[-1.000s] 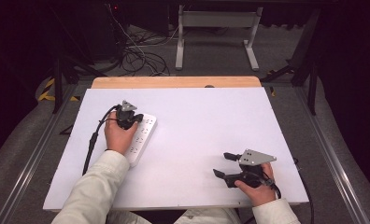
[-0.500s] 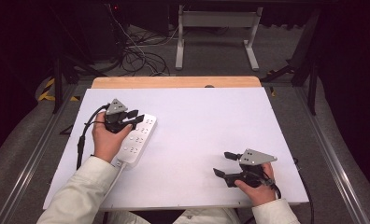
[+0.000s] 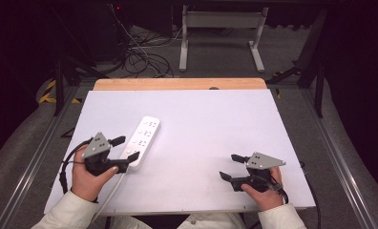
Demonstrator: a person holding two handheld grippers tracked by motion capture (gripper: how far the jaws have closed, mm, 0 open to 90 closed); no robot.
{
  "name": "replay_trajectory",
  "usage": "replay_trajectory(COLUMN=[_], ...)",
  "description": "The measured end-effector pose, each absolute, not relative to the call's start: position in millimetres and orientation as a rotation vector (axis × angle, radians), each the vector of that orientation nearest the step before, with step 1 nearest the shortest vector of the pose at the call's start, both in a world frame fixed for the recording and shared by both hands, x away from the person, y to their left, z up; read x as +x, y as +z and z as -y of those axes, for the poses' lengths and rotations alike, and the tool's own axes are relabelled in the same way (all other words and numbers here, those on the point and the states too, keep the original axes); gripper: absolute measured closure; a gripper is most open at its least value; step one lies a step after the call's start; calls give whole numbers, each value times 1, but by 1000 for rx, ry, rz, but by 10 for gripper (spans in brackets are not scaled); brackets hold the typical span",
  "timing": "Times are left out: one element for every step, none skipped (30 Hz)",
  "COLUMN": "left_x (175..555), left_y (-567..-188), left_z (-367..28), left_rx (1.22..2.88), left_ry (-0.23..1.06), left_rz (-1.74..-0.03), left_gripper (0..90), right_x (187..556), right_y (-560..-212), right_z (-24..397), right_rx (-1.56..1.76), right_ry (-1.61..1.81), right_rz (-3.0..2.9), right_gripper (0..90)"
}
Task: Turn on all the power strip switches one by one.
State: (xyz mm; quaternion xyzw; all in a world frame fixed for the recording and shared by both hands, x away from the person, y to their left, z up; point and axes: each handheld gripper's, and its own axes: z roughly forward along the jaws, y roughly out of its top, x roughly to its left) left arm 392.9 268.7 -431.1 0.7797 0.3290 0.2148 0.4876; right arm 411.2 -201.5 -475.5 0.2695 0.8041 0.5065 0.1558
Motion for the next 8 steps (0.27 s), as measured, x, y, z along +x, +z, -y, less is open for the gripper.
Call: replay_trajectory(left_x=[387,381,376,372,370,368,366,366], left_y=[-436,-440,-444,-447,-450,-452,-453,-454], left_z=[-272,-276,-278,-281,-283,-285,-287,-289], left_rx=[1878,1874,1871,1869,1874,1870,1865,1853], left_ry=[517,535,550,558,561,551,542,538], left_rz=[-798,-782,-773,-762,-758,-760,-766,-777], left_gripper=[226,215,206,196,194,194,192,189], right_x=[411,411,411,411,411,411,412,412], right_y=[-475,-475,-475,-475,-475,-475,-476,-476], right_z=[202,203,203,203,204,204,204,204], right_rx=[769,768,772,776,777,780,782,781], right_ry=[1449,1450,1454,1455,1456,1458,1459,1454], right_rz=[-2300,-2298,-2296,-2295,-2294,-2292,-2292,-2293], right_gripper=[235,234,232,230,228,226,223,220])
